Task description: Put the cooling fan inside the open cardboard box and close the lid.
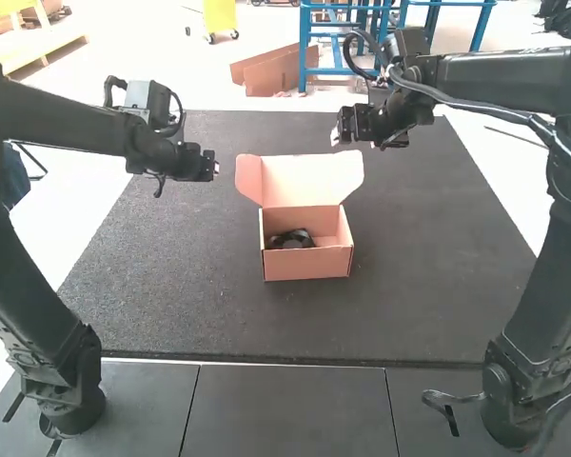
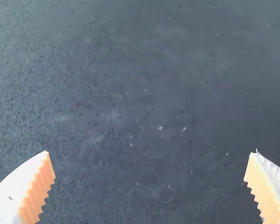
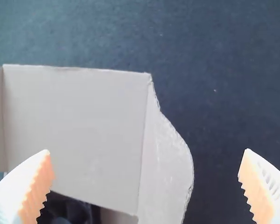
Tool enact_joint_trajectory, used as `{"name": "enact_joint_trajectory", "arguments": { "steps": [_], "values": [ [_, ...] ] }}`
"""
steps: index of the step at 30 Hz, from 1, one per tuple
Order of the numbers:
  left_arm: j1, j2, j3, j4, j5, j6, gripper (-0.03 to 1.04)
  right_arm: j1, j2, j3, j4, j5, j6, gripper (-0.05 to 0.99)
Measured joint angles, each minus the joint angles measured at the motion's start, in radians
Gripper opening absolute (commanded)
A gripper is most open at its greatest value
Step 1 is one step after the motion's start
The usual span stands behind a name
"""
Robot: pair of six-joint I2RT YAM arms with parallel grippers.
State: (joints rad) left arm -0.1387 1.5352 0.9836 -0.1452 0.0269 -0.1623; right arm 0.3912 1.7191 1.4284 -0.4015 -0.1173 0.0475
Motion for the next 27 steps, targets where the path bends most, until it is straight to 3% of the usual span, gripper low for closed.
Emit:
{"name": "enact_joint_trajectory", "arguments": {
  "steps": [13,20,27],
  "values": [
    [-0.027,0.117,0.067,0.031,0.000,0.000,0.96,-0.031,0.142,0.142,-0.092,0.002,0.060,0.90],
    [-0.090,0.113,0.084,-0.026,0.000,-0.005,0.96,-0.060,0.142,0.147,-0.113,0.001,0.076,0.90],
    [-0.125,0.053,0.088,-0.045,0.000,-0.020,0.96,-0.061,0.142,0.147,-0.140,-0.018,0.088,0.90]
  ]
}}
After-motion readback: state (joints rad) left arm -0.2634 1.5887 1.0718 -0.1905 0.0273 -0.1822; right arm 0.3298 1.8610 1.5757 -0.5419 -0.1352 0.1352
